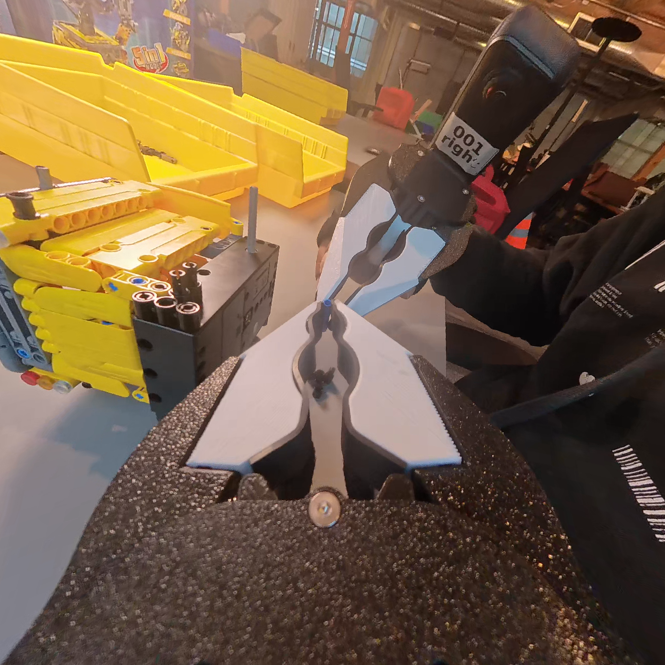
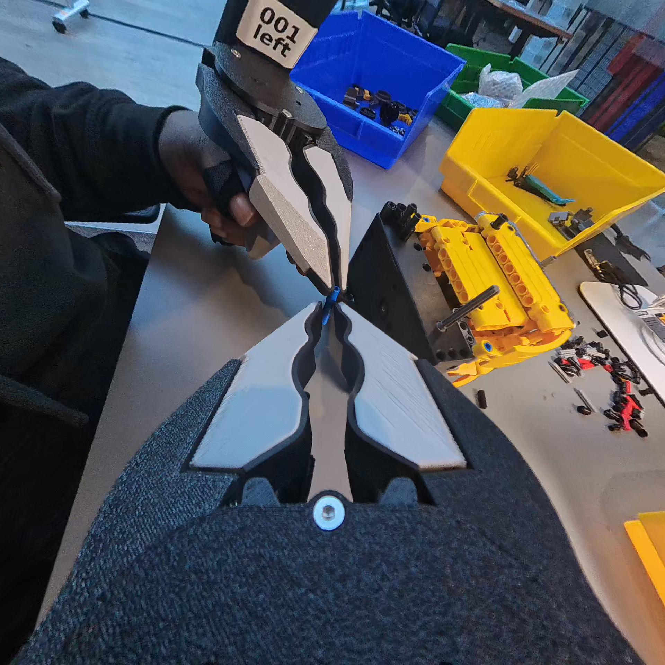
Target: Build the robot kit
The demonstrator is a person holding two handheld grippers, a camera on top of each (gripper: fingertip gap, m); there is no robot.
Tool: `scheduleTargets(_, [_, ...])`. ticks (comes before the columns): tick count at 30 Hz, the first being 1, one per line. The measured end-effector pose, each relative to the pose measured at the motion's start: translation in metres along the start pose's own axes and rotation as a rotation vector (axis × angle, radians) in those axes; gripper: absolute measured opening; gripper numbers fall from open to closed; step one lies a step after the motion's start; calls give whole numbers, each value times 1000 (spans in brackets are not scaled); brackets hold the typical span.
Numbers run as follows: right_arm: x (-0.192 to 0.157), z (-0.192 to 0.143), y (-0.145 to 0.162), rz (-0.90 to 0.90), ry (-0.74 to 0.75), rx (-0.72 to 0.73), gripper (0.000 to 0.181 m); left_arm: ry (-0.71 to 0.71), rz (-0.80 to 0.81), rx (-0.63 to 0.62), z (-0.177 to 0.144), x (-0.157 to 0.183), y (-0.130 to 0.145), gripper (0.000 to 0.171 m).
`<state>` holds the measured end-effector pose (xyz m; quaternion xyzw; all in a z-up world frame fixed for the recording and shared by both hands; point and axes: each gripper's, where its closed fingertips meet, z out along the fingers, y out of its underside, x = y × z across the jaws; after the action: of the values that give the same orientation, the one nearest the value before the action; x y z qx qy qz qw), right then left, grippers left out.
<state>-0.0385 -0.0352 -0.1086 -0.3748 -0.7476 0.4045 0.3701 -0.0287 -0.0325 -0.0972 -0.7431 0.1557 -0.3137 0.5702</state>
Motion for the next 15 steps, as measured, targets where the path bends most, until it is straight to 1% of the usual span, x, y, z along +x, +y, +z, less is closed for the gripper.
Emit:
scheduleTargets(6, [0,2,13,-38,20,-61,6,-21,20,-73,6,-4,10,1])
scheduleTargets(15, [-2,-1,20,22,-11,-51,5,-17,25,-88,12,-2,15,2])
